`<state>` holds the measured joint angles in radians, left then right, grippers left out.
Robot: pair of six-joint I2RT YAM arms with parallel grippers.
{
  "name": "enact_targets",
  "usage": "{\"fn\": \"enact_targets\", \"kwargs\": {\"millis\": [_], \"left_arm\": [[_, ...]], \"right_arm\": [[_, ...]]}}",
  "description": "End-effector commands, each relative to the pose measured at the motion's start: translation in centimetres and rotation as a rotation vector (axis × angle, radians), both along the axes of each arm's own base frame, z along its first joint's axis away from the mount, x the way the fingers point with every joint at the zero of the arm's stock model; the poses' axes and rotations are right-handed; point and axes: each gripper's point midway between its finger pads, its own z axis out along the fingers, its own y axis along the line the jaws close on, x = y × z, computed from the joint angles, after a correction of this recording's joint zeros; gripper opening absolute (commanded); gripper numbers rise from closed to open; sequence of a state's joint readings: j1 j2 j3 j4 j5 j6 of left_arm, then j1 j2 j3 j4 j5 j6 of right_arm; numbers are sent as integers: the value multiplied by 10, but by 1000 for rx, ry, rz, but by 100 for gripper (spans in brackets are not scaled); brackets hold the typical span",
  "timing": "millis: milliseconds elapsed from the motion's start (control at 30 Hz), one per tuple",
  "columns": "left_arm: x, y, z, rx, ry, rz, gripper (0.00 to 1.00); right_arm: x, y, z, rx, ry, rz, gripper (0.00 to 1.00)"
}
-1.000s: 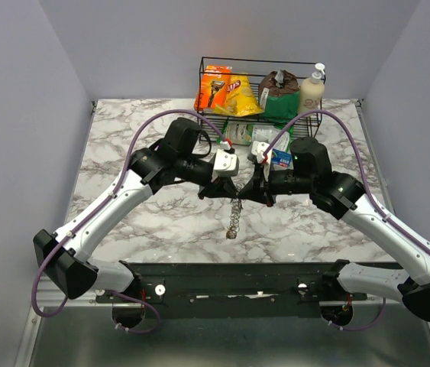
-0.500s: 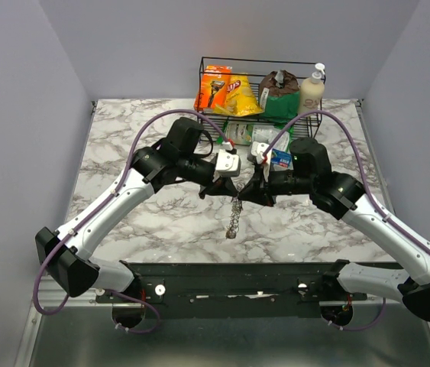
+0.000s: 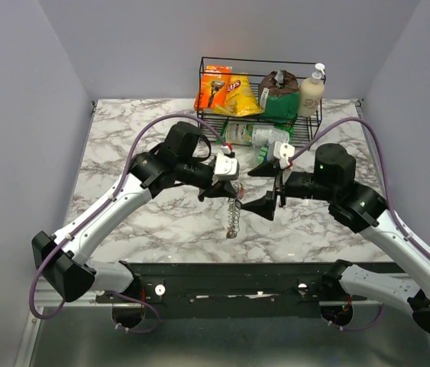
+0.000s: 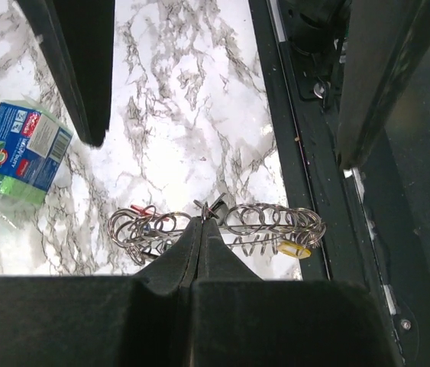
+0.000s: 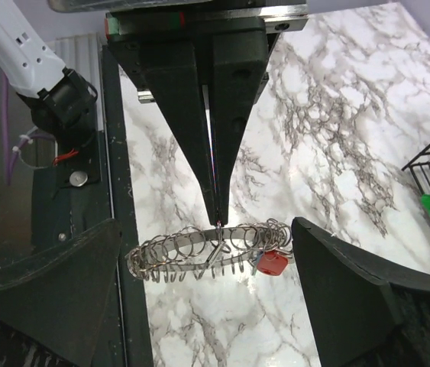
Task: Put the keys on the keyring
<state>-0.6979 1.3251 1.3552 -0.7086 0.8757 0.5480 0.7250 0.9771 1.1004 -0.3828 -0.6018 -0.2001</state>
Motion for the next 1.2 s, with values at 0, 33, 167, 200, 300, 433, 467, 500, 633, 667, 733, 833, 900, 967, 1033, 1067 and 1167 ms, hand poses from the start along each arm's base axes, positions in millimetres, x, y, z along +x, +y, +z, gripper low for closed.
{"fn": "enact_targets", "kwargs": {"millis": [0, 33, 167, 200, 300, 433, 467, 500, 633, 667, 733, 833, 900, 967, 1033, 1067, 1167], "left_arm": [[-2, -3, 22, -101, -72, 11, 0], [-3, -4, 23, -112, -74, 14, 0], [-2, -7, 40, -201, -107, 35, 0], [-2, -7, 35, -204, -80, 49, 0], [-2, -8, 39, -249, -72, 74, 0], [-3, -10, 43, -317, -57, 98, 0], [-1, -10, 55, -365, -93, 106, 0], [-2, -10, 49, -372, -82, 112, 0], [-1, -8, 60, -464, -98, 152, 0], [-3, -6, 70, -510, -122, 151, 0], [-1, -4, 67, -535, -126, 175, 0], [-2, -1, 74, -596, -134, 197, 0], [-4, 1, 78, -636, -137, 201, 0], [-5, 3, 88, -693, -161, 204, 0], [-6, 4, 86, -717, -139, 214, 0], [-5, 6, 92, -749, -157, 219, 0], [-6, 8, 96, -796, -160, 227, 0]], "right_arm": [[5, -4, 13, 59, -31, -52, 100], [6, -5, 14, 64, -29, -58, 100], [8, -5, 15, 77, -6, -69, 100], [7, -5, 14, 77, -2, -65, 100], [4, -4, 19, 103, 1, -45, 100], [2, -7, 29, 135, 2, -29, 100], [2, -6, 30, 141, 6, -27, 100], [1, -7, 33, 150, 2, -24, 100], [-1, -10, 40, 175, 9, -6, 100], [0, -10, 42, 184, 8, -5, 100], [-2, -13, 45, 196, 7, 0, 99], [-2, -17, 50, 218, -1, 0, 98], [-1, -18, 51, 224, -10, 0, 97], [-2, -20, 53, 237, 12, 1, 96], [-2, -21, 55, 242, 12, -1, 94], [-2, -21, 55, 244, 9, 3, 94], [-3, -22, 58, 256, 2, 12, 94]]}}
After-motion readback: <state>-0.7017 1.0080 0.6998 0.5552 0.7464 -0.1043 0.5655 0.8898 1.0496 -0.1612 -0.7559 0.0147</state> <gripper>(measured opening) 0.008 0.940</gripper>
